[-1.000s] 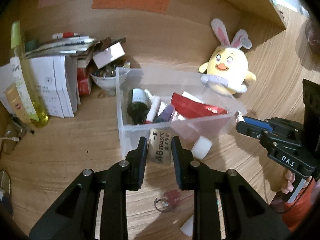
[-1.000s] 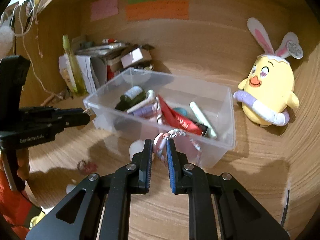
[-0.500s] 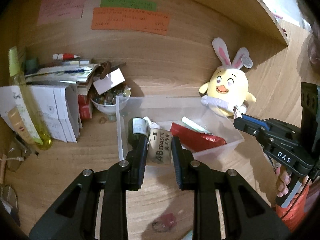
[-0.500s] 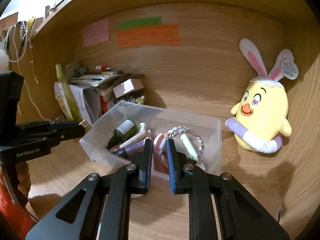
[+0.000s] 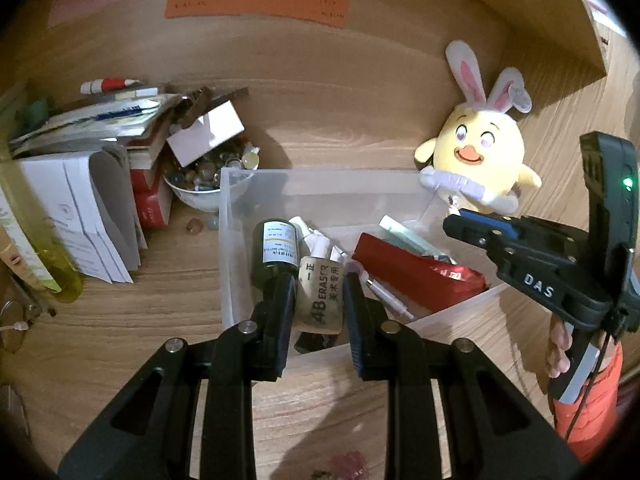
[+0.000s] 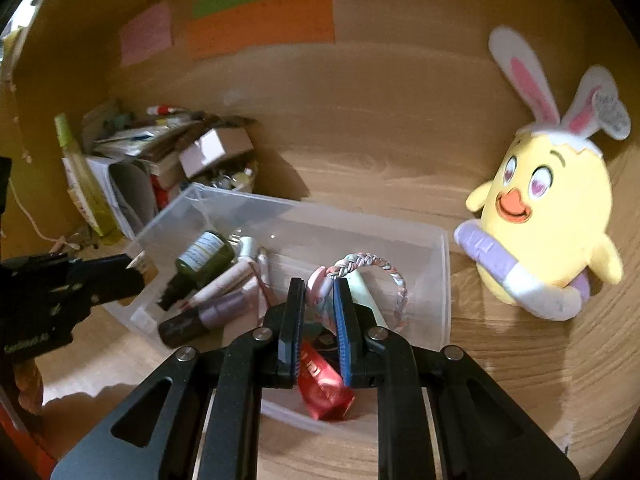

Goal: Organize objects
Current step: 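Lower the eraser and bracelet into the clear box and open both tools, then withdraw both tools toward the pink keychain and white tape roll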

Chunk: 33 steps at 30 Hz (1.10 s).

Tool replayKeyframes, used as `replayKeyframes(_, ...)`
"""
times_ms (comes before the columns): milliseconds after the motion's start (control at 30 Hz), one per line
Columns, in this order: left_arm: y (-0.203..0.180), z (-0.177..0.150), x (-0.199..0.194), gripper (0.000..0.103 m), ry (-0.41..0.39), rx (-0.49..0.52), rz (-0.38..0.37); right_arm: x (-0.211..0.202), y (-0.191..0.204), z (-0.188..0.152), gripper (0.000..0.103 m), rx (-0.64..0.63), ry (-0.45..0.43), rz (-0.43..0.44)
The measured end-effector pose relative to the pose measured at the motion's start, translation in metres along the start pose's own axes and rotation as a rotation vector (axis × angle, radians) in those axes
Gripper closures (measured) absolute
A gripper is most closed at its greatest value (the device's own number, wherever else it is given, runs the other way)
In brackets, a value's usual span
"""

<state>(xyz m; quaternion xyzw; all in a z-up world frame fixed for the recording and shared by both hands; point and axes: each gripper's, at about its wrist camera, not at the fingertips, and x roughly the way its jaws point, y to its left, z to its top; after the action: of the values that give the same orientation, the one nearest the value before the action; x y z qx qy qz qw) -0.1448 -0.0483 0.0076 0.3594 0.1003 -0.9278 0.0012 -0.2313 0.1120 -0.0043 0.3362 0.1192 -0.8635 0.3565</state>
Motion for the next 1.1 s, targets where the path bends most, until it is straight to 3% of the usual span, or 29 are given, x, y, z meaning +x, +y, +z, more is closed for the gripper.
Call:
replayKeyframes(200,0.003,-0.001,0.013,0.079,0.028,-0.002,0.006,0.020,-0.005,-0.003,0.090,0.018,0.056,-0.002)
replayKeyframes(433,0.004,-0.002,0.018,0.079,0.040,0.002,-0.014,0.019,-0.002,-0.003,0.090,0.005,0.063,0.003)
replayKeyframes(533,0.002,-0.001,0.015,0.079,0.028,0.012,-0.009,0.015,0.000,-0.003,0.082,0.001,0.058,0.001)
replayKeyframes(633,-0.001,-0.001,0.012,0.077,0.020,0.021,-0.007,0.007,0.001,-0.002,0.068,0.002,0.038,-0.009)
replayKeyframes(800,-0.004,0.000,0.002,0.066,-0.003,0.026,0.000,-0.013,0.003,-0.001,0.058,0.004,-0.007,-0.005)
replayKeyframes(967,-0.007,0.000,-0.014,0.038,-0.041,0.021,0.009,-0.036,0.010,-0.003,0.047,-0.014,-0.062,0.000)
replayKeyframes(1100,-0.009,-0.003,-0.026,0.028,-0.051,0.020,0.014,-0.050,0.018,-0.008,0.036,-0.040,-0.090,0.004)
